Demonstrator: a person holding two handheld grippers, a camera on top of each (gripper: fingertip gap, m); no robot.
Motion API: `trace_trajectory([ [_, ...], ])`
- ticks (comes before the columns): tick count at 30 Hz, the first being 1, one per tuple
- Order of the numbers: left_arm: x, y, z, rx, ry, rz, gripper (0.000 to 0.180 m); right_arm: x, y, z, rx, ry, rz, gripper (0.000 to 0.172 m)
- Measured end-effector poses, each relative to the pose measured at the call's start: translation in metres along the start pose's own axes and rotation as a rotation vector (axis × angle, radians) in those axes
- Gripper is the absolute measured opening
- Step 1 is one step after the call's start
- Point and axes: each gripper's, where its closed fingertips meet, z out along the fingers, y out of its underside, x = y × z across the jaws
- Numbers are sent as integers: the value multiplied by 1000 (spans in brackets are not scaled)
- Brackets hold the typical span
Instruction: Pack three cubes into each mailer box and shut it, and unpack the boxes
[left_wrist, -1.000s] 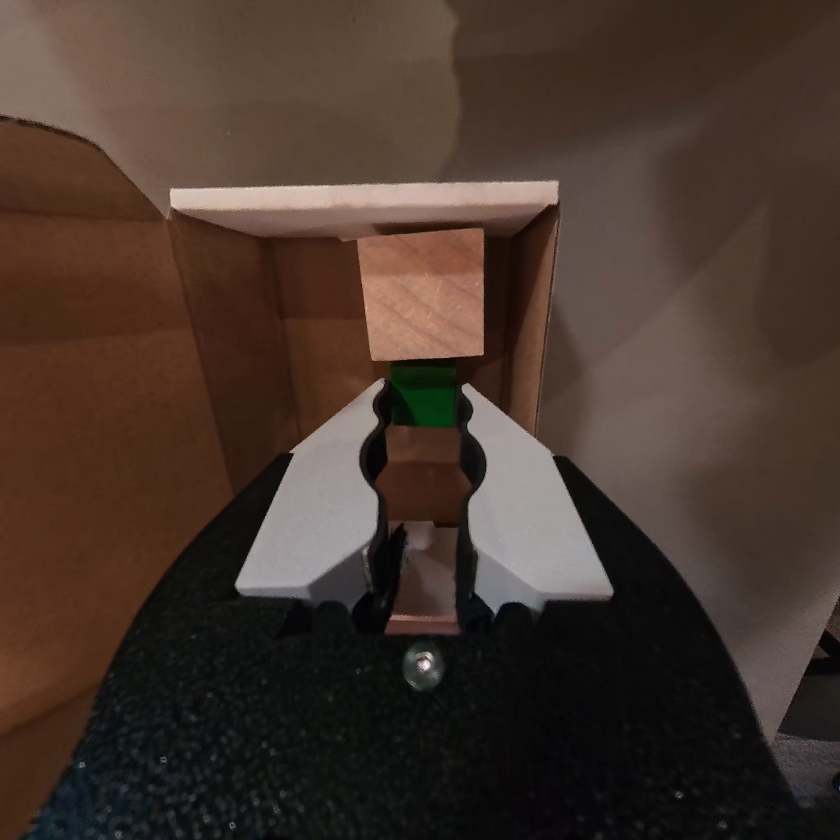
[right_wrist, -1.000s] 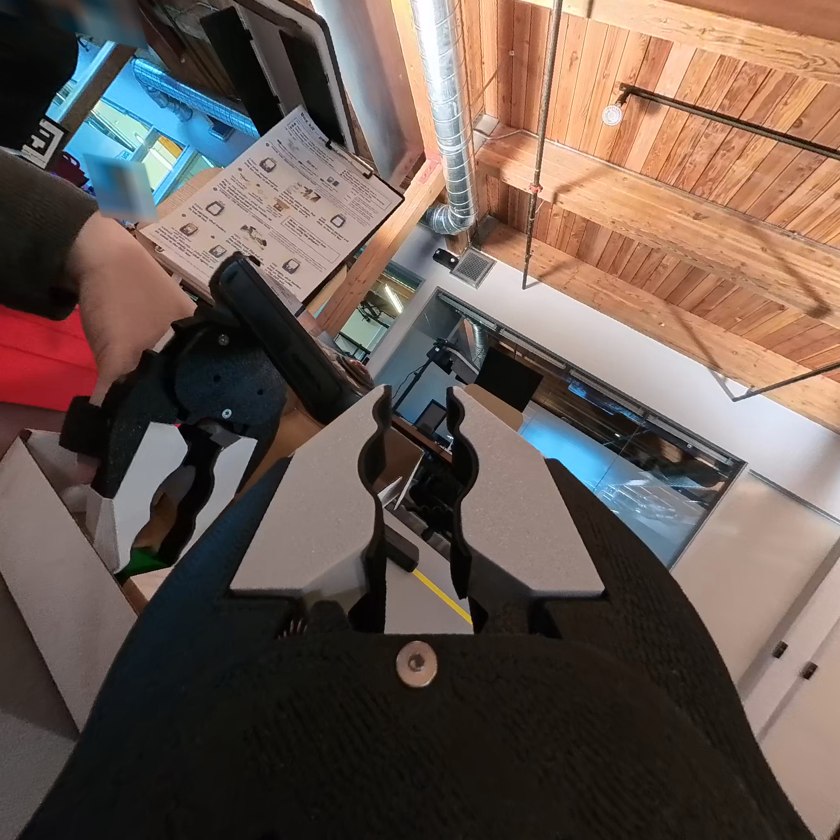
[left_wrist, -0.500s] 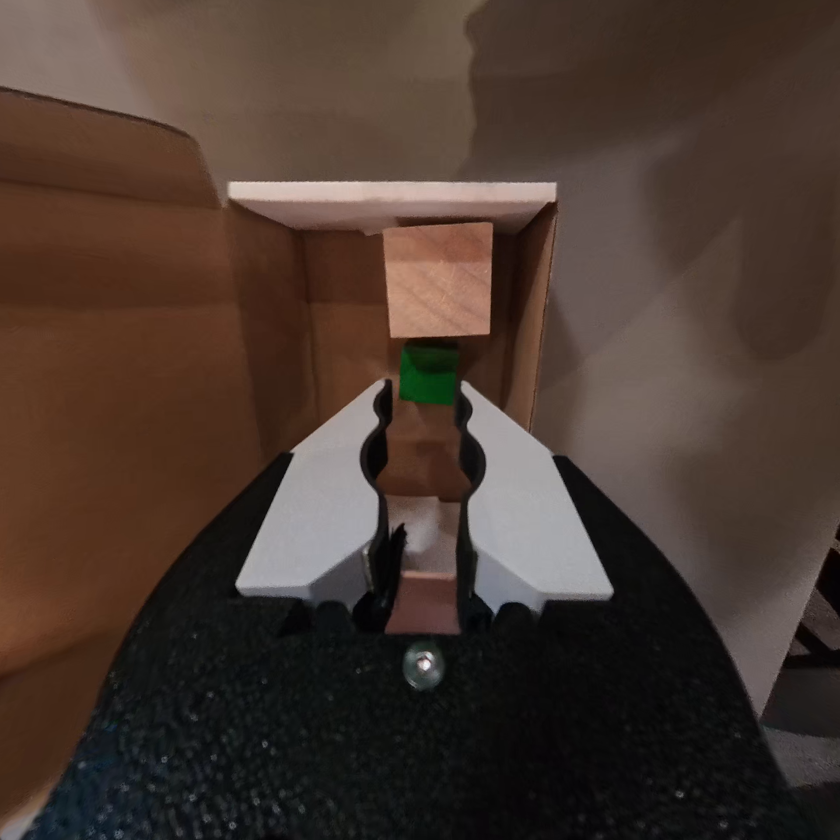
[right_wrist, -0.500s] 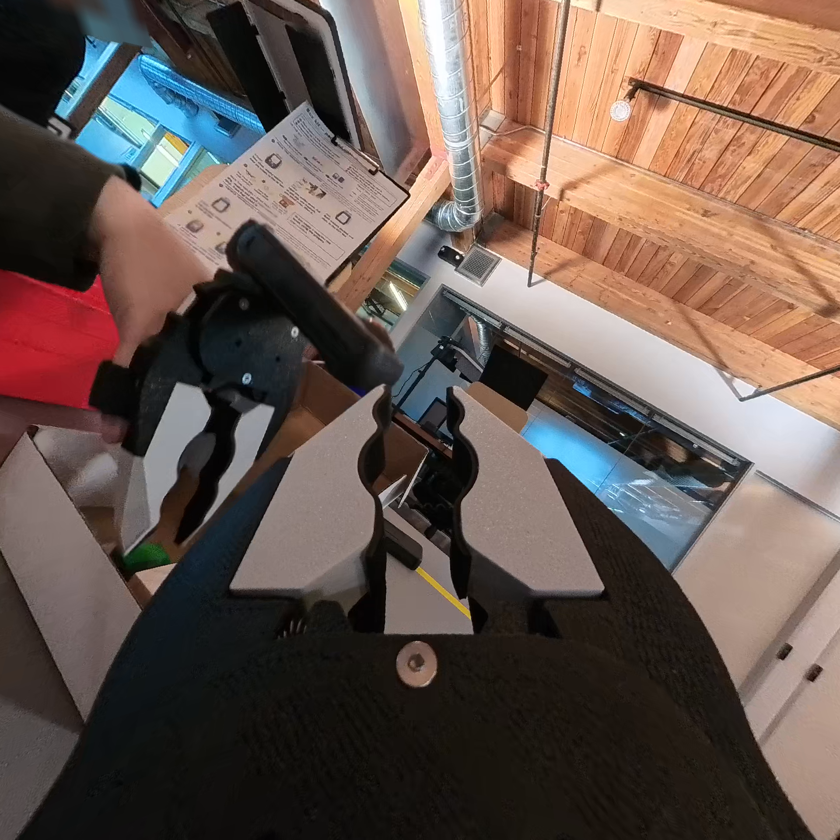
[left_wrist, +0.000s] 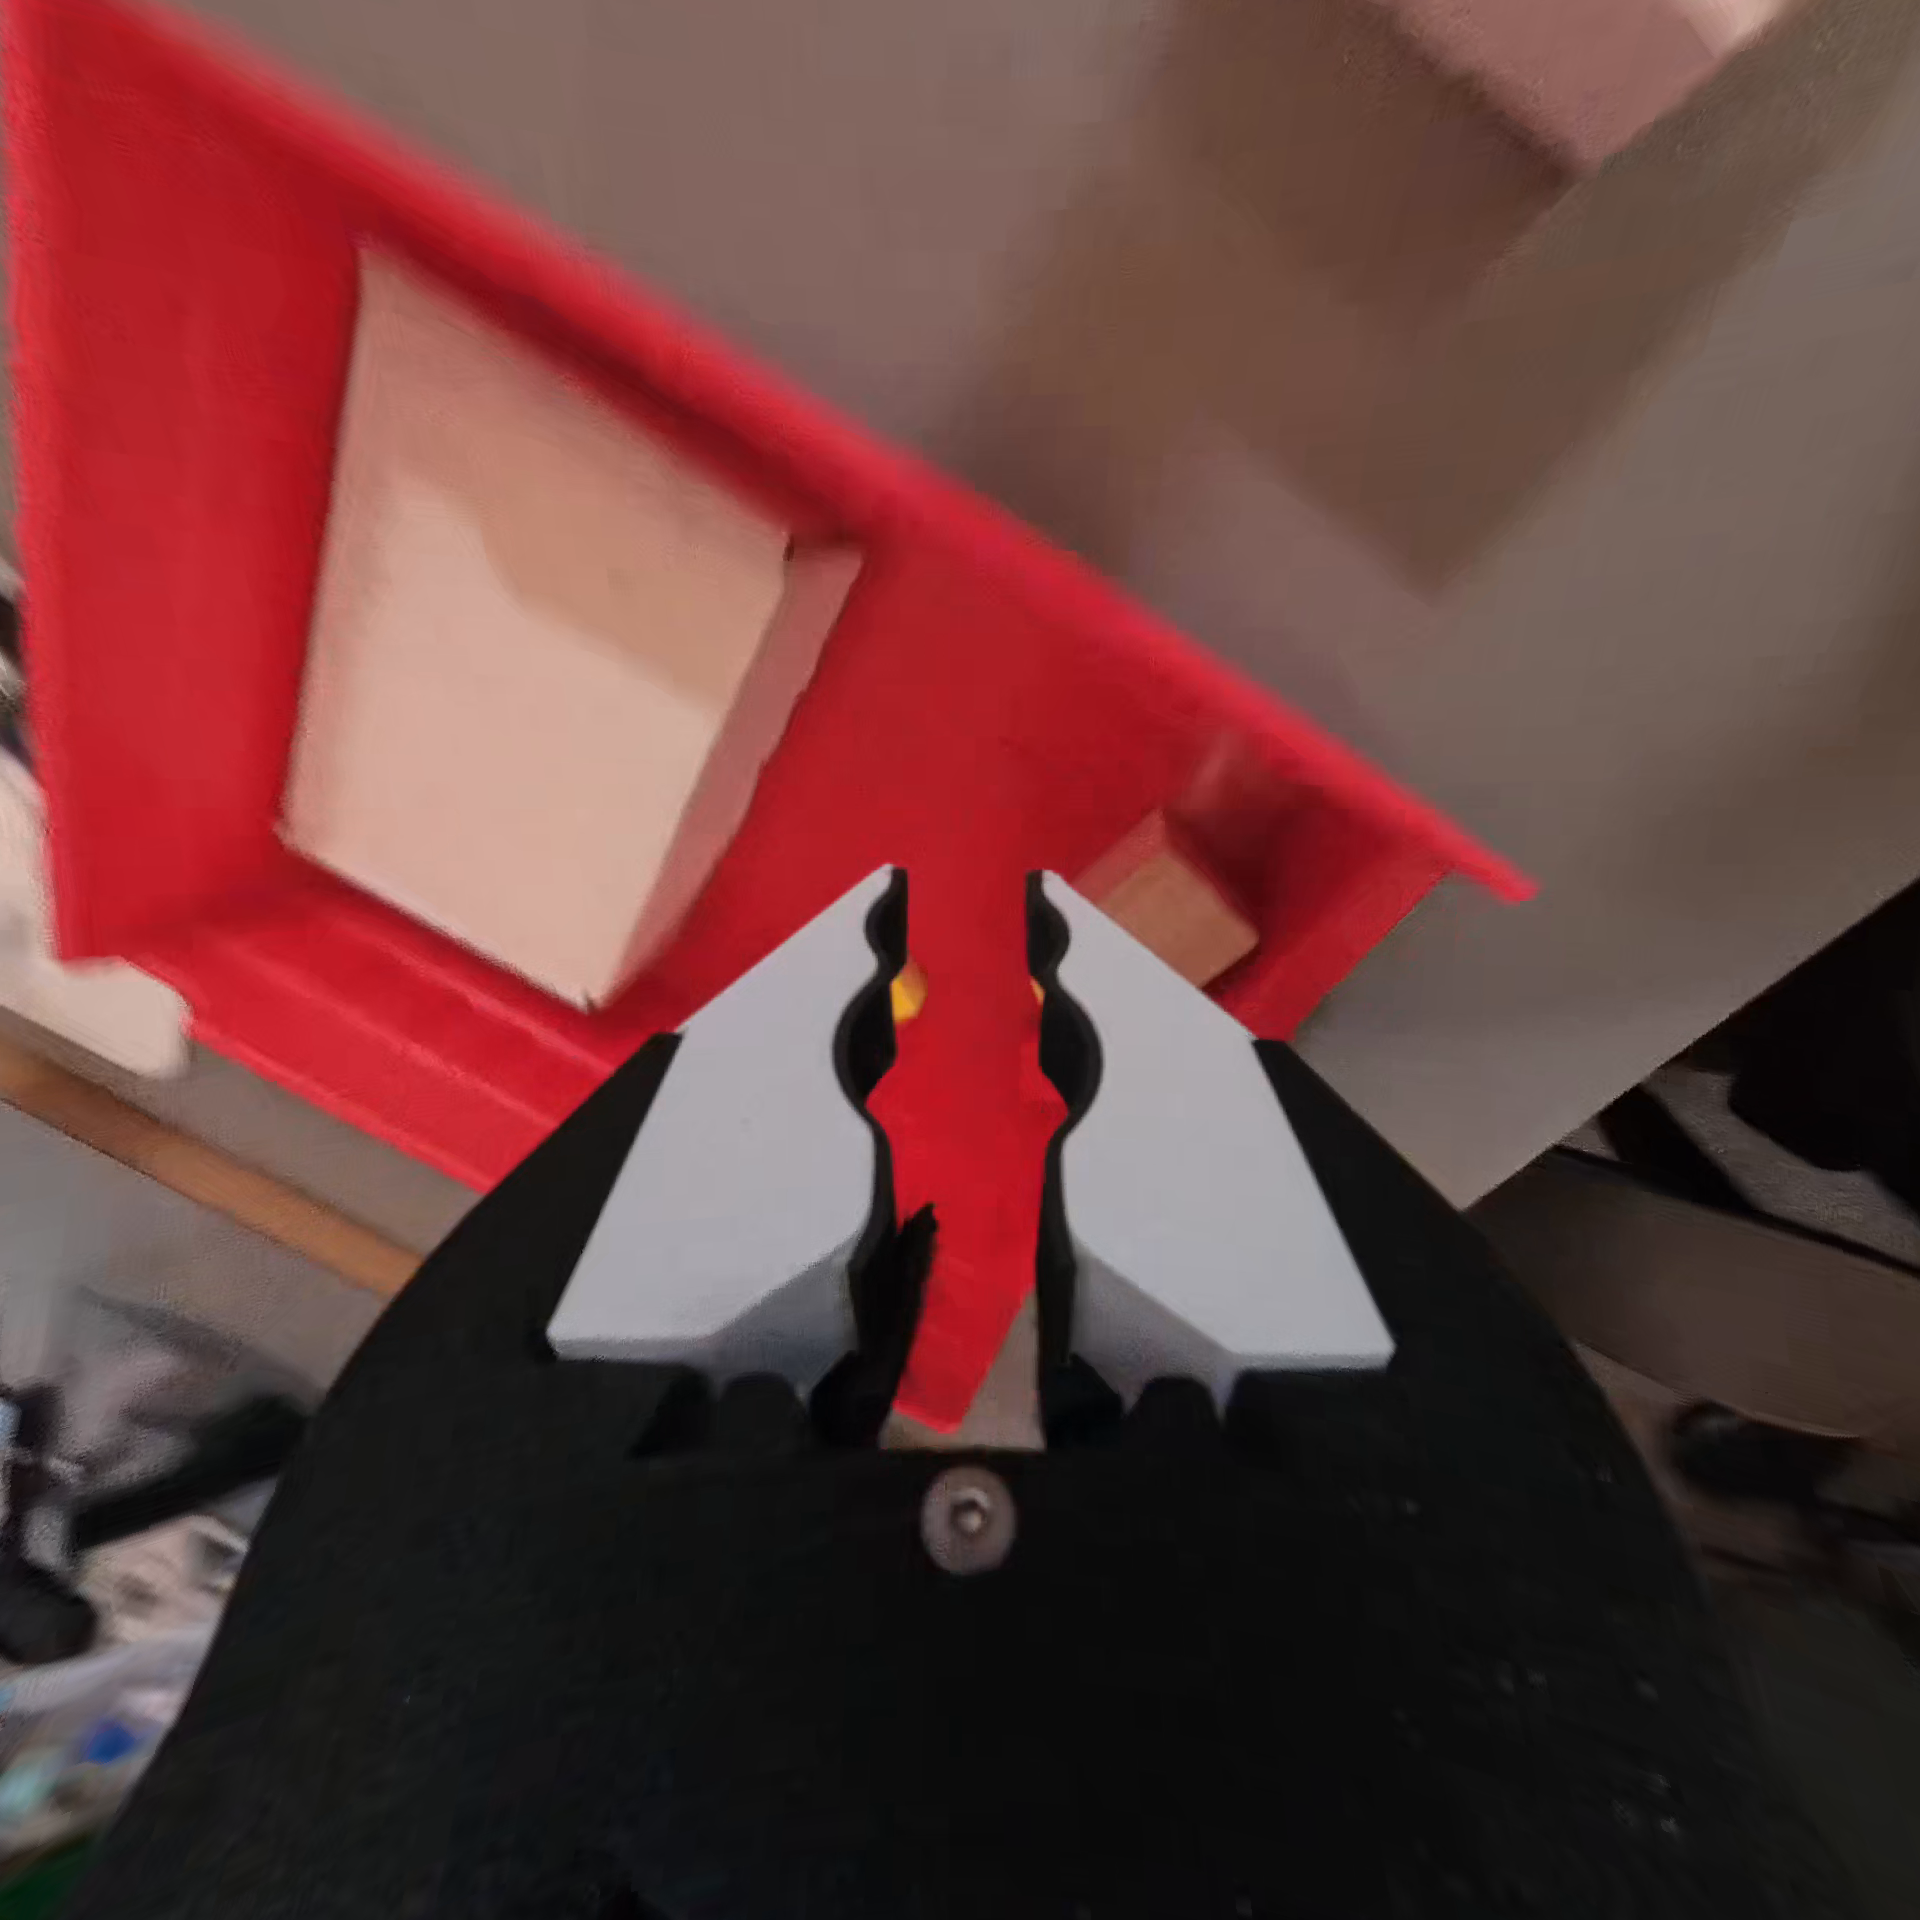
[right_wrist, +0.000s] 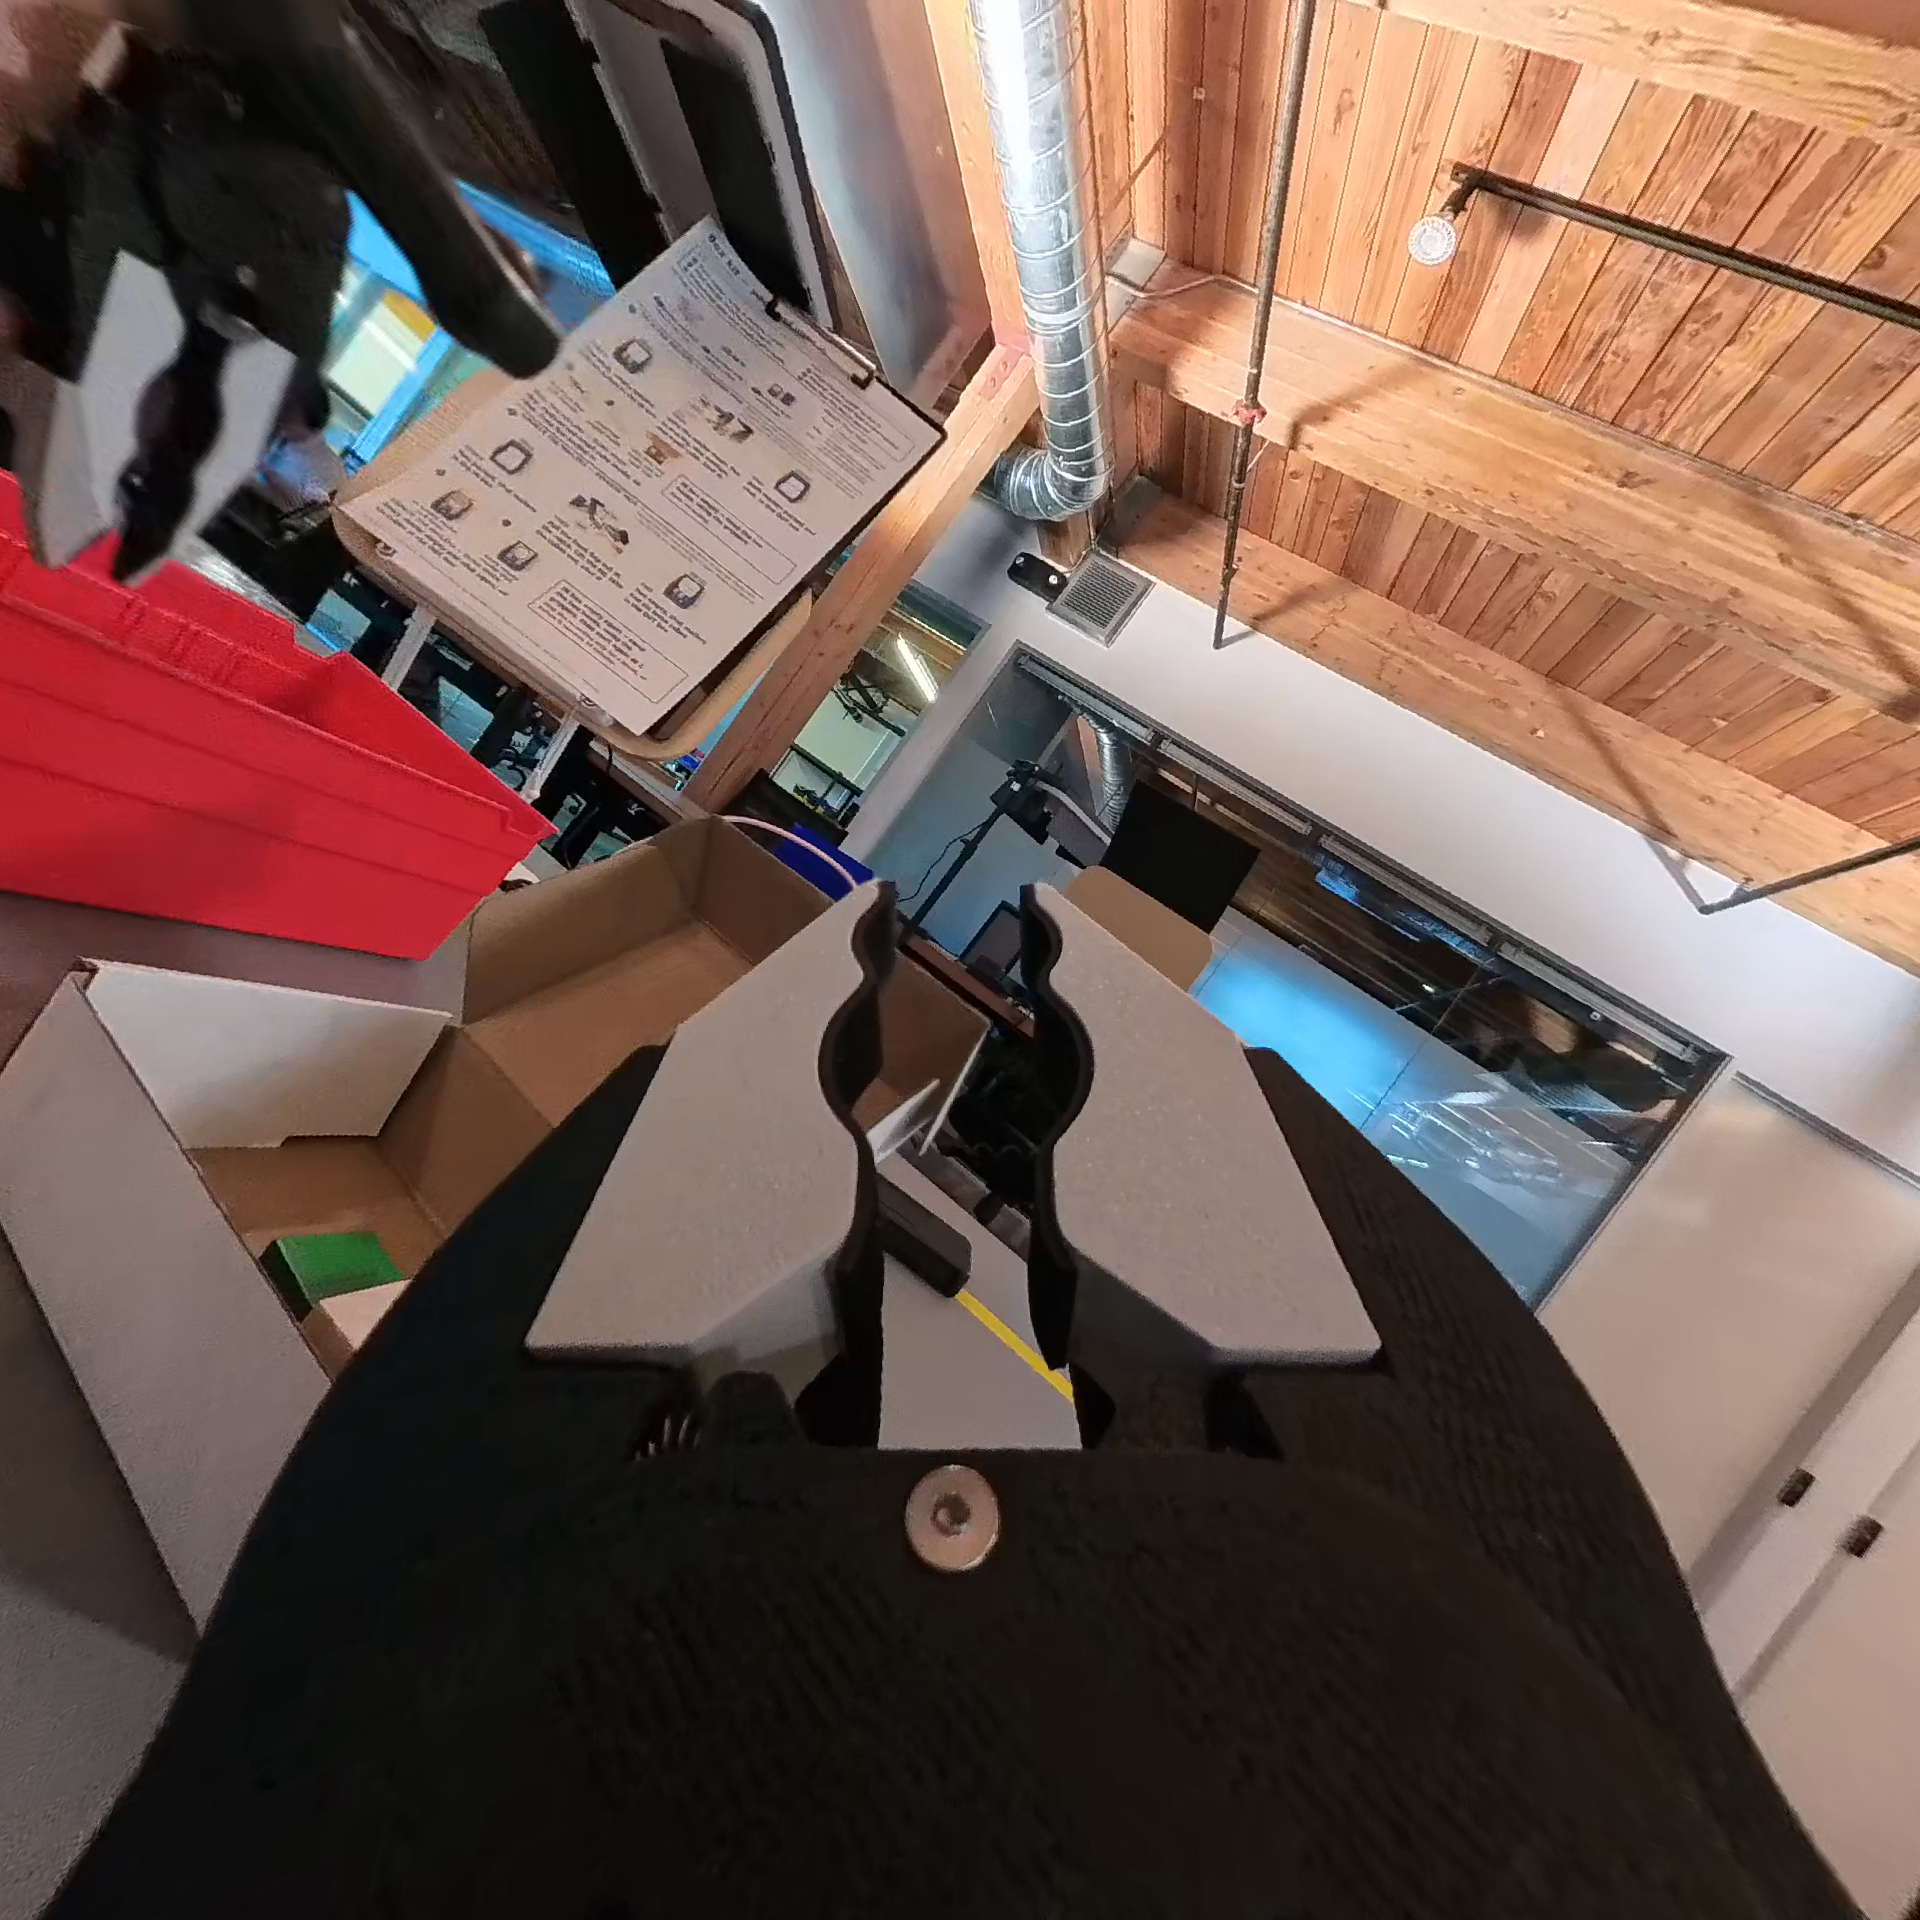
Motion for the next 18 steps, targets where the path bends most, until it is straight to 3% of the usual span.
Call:
trace_trajectory([
  [1,-6,15,7,-12,26,-75,24,-1,0,0,0,-1,-1,22],
  [5,-24,51,39,-23,95,-287,39,-2,1,0,-5,-5,-5,21],
  [9,-29,61,64,-11,139,-388,49,-2,1,0,-4,-7,-4,21],
  [14,-28,82,84,-158,109,-456,50,-3,1,0,-3,-11,-7,21],
  [18,-30,85,94,-178,100,-511,46,-4,0,0,0,-15,-8,21],
])
